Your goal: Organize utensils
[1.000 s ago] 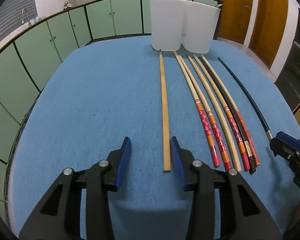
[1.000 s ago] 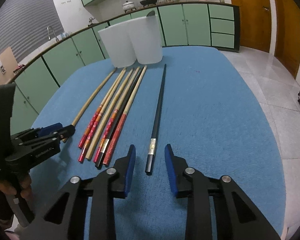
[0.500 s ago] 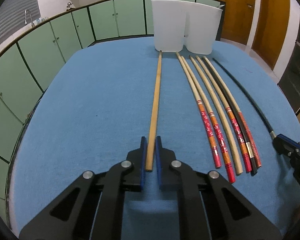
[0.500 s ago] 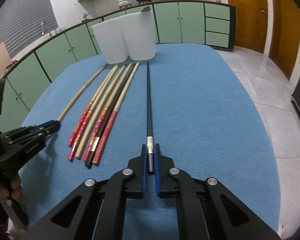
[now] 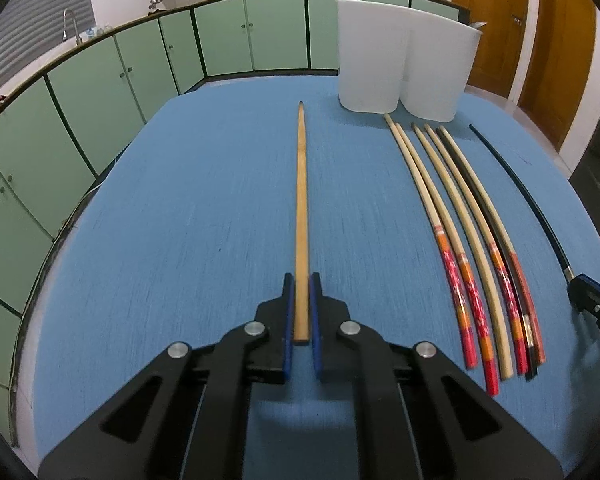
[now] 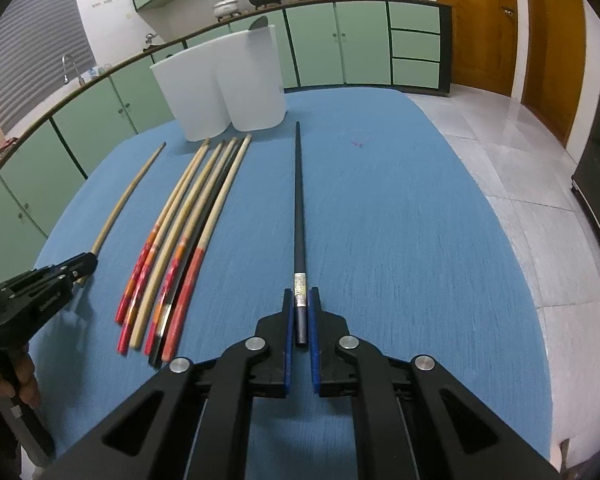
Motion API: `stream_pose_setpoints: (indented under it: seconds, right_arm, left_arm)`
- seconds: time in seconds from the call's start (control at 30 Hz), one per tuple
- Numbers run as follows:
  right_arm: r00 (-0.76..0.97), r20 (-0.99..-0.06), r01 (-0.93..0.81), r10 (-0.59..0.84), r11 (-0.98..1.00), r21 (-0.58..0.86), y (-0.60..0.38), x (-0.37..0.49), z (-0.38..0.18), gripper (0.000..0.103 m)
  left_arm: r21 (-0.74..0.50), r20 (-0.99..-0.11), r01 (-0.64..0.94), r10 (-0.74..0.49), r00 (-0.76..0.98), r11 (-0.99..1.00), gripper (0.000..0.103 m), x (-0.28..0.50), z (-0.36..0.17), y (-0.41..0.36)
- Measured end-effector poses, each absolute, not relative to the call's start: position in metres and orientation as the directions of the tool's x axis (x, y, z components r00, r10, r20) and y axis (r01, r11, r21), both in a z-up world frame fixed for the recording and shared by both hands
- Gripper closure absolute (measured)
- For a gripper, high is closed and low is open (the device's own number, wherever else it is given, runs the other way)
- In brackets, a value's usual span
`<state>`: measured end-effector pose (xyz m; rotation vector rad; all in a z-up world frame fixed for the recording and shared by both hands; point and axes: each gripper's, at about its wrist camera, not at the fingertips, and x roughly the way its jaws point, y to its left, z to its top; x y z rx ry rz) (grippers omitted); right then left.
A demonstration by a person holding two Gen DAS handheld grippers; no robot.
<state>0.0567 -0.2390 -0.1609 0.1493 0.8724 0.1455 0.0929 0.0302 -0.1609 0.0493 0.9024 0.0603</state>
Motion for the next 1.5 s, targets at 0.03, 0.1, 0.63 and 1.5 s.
stream_pose_setpoints:
  seconds: [0.03,0.1,0.63,1.5]
  right_arm:
    - [0.634,-0.749,-0.070,0.193,0.979,0.193,-0.239,0.061,-0.161,0.096]
    - [0.629,-0.744,-0.083,0.224,0.971,0.223,-0.240,0.064,-0.162,0.096]
    - [0.632,-0.725,-0.196,0.273,0.962,0.191,-0.236,0.029,-0.162,0.086]
    - [0.630,-0.735,-0.142,0.250,0.968,0.208,-0.241,0.041,-0.163,0.086]
  left_arm:
    - [0.067,-0.783,-0.031,0.072,0.617,0.997,0.097,0.095,-0.161,0.030]
    - [0.063,-0.785,-0.026,0.066,0.616,0.998,0.096,0.098,-0.161,0.031]
    - [-0.006,-0.772,-0.001,-0.004,0.635,1.000,0.066,0.064,-0.159,0.047]
    - [-0.022,-0.777,0.014,-0.026,0.629,1.000,0.067,0.068,-0.161,0.049]
